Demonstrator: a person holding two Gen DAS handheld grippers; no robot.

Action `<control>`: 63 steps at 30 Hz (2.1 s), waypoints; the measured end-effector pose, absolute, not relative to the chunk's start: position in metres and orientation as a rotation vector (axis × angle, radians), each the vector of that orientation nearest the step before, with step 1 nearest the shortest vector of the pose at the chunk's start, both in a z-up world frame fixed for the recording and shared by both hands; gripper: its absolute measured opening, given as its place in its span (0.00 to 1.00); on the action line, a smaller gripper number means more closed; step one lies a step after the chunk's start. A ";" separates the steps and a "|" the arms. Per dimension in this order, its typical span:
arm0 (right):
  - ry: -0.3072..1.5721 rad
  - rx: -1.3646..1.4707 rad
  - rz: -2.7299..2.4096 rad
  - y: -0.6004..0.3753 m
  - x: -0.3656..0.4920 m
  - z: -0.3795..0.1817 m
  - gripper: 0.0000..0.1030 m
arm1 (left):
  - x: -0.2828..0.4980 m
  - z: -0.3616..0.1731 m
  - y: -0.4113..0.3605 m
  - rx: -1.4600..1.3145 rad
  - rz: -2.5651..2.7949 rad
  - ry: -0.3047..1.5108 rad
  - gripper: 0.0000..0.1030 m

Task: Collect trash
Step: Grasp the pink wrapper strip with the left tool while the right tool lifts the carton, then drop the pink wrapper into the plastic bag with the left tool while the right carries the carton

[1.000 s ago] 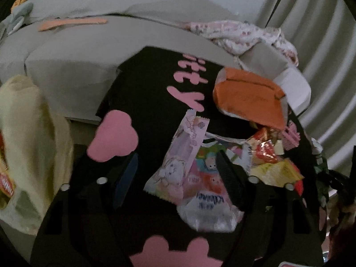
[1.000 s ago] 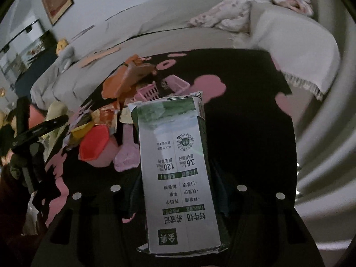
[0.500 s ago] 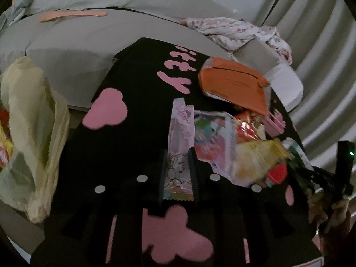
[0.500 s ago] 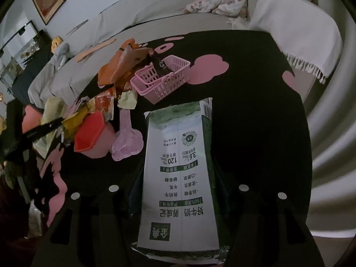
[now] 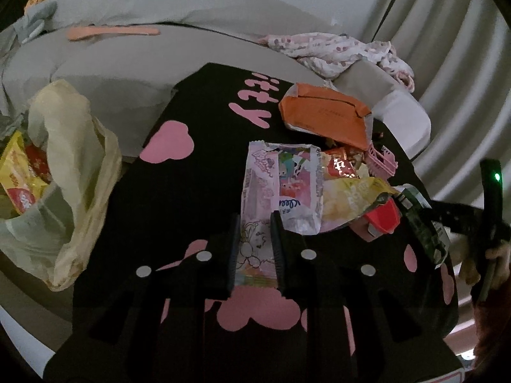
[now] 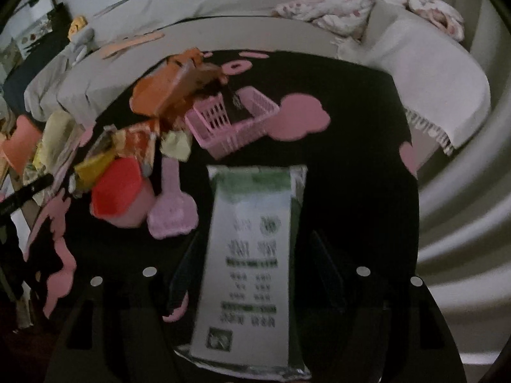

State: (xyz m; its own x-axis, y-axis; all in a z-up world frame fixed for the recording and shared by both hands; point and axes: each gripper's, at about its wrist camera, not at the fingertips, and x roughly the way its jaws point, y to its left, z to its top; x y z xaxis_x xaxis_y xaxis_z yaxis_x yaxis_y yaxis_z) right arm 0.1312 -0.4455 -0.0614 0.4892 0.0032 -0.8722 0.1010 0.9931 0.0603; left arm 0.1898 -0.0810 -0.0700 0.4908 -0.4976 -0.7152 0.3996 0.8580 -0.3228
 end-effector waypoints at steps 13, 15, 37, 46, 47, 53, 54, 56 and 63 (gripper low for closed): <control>0.954 0.084 -0.043 -0.432 0.125 -0.027 0.55 | 0.172 -0.062 -0.053 -0.200 -0.510 0.865 0.18; 0.878 0.056 -0.032 -0.423 0.116 -0.008 0.55 | 0.169 -0.055 -0.048 -0.213 -0.505 0.842 0.18; 0.480 0.011 0.294 -0.288 0.130 0.070 0.55 | 0.153 0.006 0.078 -0.293 -0.195 0.608 0.18; 0.540 0.025 0.338 -0.268 0.165 0.044 0.55 | 0.225 -0.042 0.149 -0.397 -0.023 0.707 0.18; 0.546 0.024 0.340 -0.266 0.170 0.041 0.55 | 0.232 -0.047 0.150 -0.395 -0.011 0.718 0.18; 0.565 0.010 0.345 -0.259 0.189 0.035 0.55 | 0.268 -0.066 0.147 -0.417 -0.026 0.766 0.19; 0.568 0.009 0.346 -0.258 0.191 0.036 0.55 | 0.270 -0.067 0.147 -0.423 -0.034 0.770 0.21; 0.571 0.005 0.352 -0.255 0.197 0.034 0.55 | 0.273 -0.070 0.151 -0.459 -0.057 0.770 0.35; 0.560 0.000 0.400 -0.226 0.214 0.041 0.55 | 0.244 -0.060 0.177 -0.504 0.055 0.723 0.46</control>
